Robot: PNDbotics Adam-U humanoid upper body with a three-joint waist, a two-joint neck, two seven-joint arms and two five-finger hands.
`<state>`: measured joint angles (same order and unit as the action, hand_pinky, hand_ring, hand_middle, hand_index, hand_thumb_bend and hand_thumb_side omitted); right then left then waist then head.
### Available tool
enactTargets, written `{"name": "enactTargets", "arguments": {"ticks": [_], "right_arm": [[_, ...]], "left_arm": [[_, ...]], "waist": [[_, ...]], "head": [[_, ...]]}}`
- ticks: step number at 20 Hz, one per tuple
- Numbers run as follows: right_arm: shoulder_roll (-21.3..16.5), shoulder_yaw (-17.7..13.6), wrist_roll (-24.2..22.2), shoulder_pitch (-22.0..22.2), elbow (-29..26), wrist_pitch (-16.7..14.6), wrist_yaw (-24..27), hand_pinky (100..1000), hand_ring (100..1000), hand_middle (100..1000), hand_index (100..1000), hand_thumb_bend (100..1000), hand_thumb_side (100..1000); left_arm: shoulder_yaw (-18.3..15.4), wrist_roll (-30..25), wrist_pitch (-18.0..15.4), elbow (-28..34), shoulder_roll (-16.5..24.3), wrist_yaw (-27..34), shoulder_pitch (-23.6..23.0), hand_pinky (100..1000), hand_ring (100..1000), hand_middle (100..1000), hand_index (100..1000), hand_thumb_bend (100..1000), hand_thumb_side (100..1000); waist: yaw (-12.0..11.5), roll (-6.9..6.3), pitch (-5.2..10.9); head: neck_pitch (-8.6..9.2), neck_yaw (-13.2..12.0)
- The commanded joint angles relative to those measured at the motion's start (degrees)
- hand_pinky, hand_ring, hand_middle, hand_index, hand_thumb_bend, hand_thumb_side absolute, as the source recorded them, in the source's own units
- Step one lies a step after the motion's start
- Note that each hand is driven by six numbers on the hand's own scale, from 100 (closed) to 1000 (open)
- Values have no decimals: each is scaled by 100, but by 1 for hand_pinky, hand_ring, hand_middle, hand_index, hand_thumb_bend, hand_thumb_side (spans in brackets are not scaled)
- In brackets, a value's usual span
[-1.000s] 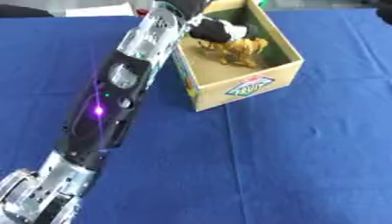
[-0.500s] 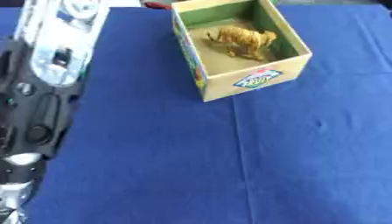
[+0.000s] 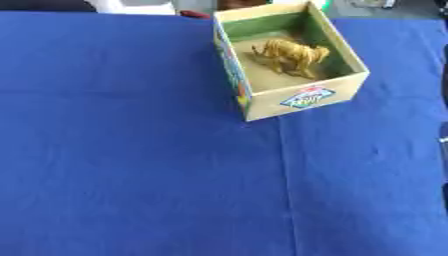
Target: Pick up objects on the table and place them in the box.
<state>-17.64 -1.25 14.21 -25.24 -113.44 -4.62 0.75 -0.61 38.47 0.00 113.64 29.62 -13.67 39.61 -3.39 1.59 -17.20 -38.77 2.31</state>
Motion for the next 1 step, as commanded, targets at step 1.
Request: {"name": "enactTargets", "arguments": {"ticks": [1], "right_arm": [[-187,-86,154,-20,-115,-31,-52,863,742,726,862,100,804]], "left_arm": [[-235,206,-319,95,192,140,-290,542,635,638,832,100,608]], "waist": [[-47,-2,148]], "head": [[-57,74]]}}
